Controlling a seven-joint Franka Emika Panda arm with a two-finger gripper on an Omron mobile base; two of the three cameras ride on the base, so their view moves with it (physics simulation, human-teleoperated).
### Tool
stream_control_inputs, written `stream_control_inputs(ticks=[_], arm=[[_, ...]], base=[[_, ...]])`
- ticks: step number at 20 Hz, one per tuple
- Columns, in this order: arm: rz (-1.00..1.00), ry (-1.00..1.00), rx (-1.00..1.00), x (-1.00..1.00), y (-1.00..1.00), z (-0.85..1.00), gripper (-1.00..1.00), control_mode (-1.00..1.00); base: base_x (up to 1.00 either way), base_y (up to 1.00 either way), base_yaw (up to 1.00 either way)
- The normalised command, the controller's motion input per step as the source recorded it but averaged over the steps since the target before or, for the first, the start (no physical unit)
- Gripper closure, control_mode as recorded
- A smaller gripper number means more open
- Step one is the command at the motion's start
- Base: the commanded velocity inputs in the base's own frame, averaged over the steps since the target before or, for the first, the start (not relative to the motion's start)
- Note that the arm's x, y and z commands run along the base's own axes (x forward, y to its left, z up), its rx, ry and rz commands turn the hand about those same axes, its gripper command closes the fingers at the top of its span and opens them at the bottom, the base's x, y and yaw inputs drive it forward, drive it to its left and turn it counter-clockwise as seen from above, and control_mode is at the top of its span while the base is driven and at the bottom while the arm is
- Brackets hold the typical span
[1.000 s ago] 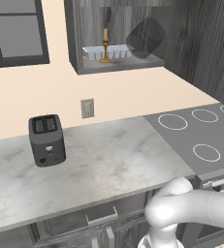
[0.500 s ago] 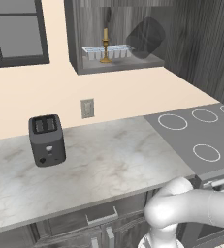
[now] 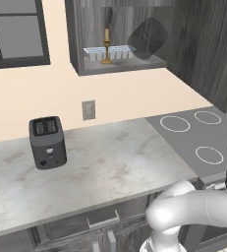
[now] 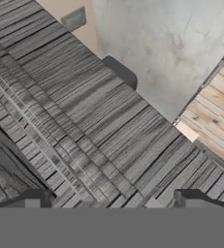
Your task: Pick the candle and jar from the dining table and place them in the open cabinet. Close the cabinet after placing the objects.
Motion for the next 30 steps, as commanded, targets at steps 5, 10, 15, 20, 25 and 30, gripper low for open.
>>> stream_control_inputs(ticks=[5,10,15,20,25,30], arm=[[-0.02,0.04,-0.08,0.03,0.95,0.13,-1.00,-1.00],[-0.12,-0.05,-0.22,0.39,1.00,0.00,-1.00,-1.00],[-0.16,-0.05,-0.23,0.62,1.00,0.01,-1.00,-1.00],[-0.15,-0.12,-0.24,0.98,0.91,0.00,-1.00,-1.00],[-0.10,-0.19,-0.19,1.00,0.56,0.00,-1.00,-1.00],[-0.08,-0.32,-0.19,1.00,0.34,-0.13,-1.00,-1.00]], base=[[0.00,0.00,0.00],[0.00,0.00,0.00],[0.00,0.00,0.00],[0.00,0.00,0.00],[0.00,0.00,0.00],[0.00,0.00,0.00]])
